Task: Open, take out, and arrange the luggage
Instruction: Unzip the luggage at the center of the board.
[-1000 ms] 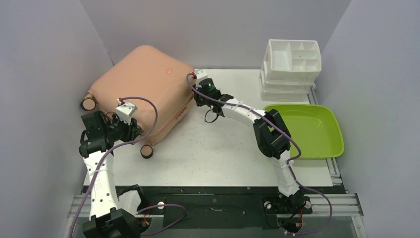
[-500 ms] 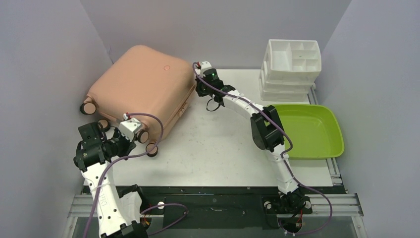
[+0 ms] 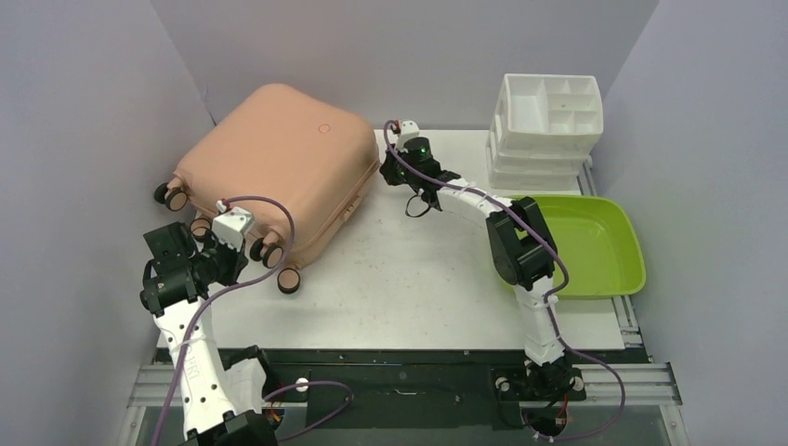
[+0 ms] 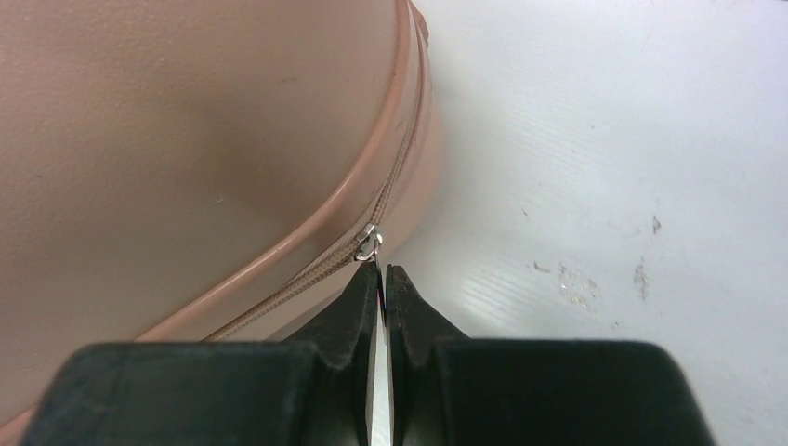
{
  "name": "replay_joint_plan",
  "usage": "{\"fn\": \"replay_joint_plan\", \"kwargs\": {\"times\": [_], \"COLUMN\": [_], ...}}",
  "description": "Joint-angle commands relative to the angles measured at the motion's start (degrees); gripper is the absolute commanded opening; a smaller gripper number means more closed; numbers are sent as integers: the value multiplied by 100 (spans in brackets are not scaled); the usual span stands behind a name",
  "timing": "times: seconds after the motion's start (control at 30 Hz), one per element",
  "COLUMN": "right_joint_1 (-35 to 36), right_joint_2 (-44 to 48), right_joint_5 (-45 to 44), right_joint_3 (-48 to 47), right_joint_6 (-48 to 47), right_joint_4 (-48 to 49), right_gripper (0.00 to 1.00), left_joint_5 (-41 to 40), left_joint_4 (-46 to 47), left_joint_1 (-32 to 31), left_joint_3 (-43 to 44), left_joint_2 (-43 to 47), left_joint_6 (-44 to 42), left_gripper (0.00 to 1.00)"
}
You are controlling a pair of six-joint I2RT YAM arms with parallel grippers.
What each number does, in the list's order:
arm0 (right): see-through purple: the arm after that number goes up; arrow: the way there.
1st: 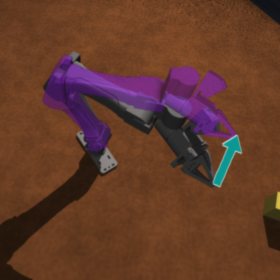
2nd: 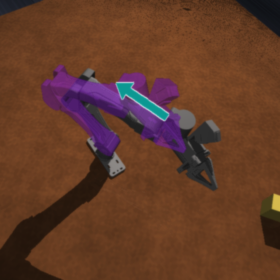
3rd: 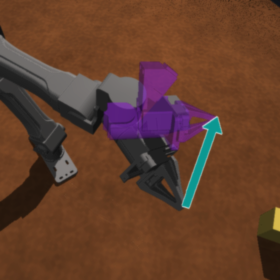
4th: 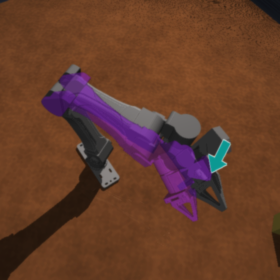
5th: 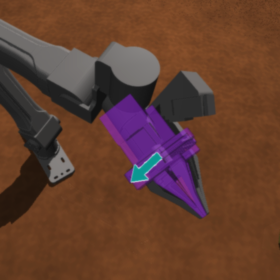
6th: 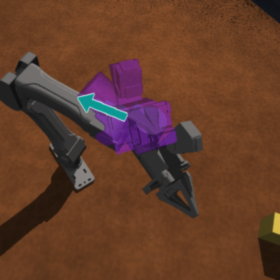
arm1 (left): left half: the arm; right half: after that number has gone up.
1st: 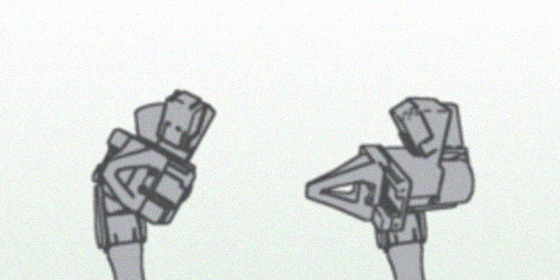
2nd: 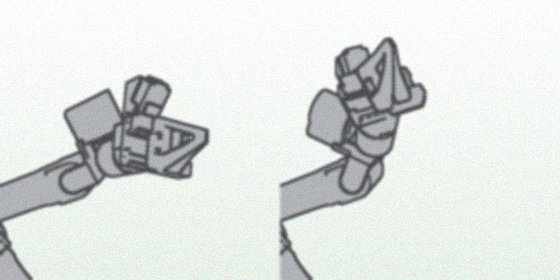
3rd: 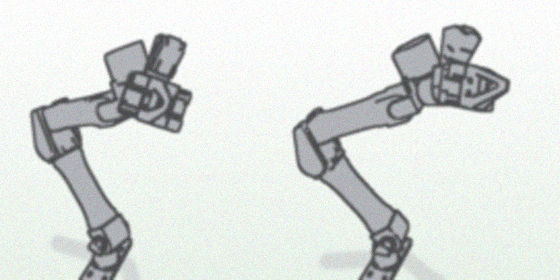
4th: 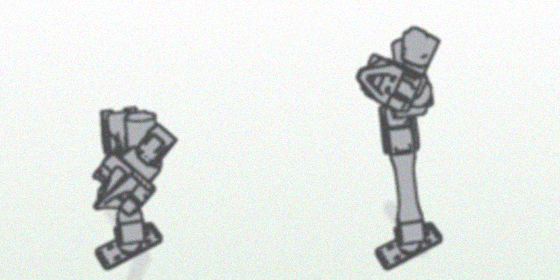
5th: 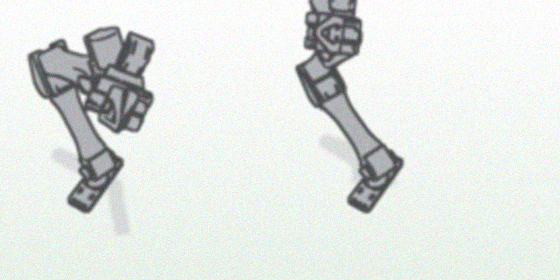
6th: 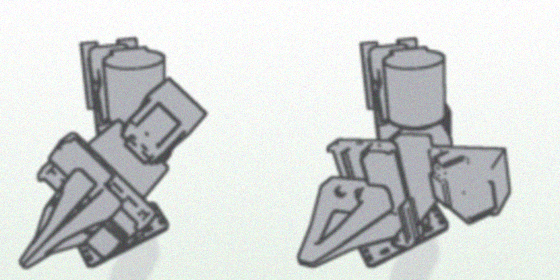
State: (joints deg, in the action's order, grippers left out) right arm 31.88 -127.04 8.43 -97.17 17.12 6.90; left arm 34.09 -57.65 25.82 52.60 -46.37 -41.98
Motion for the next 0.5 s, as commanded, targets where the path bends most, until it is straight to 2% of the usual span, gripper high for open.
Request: {"fn": "replay_joint_plan", "kwargs": {"times": [0.0, 0.2, 0.27, 0.33, 0.43, 0.47], "right_joint_1": [-879, -949, -879, -763, -616, -622], "right_joint_2": [886, 1721, 2034, 2335, 2420, 2366], "right_joint_5": [-948, -626, -569, -516, -515, -578], "right_joint_3": [665, 2121, 2633, 3049, 3286, 3245], "right_joint_6": [94, 29, -28, -66, -76, -77], "right_joint_4": [138, 423, 555, 655, 669, 640], "right_gripper": [0, 0, 0, 0, 0, 0], "left_joint_5": [-73, -65, 218, 571, 1090, 1254], "left_joint_4": [826, 963, 871, 651, 322, 203], "left_joint_1": [47, 46, 46, 46, -2, -27], "left_joint_3": [74, 161, 220, 366, 514, 563], "left_joint_2": [-47, -41, -46, -69, -162, -184], "left_joint_6": [537, 621, 579, 456, 219, 191], "left_gripper": [0, 0, 1, 10, 36, 41]}}
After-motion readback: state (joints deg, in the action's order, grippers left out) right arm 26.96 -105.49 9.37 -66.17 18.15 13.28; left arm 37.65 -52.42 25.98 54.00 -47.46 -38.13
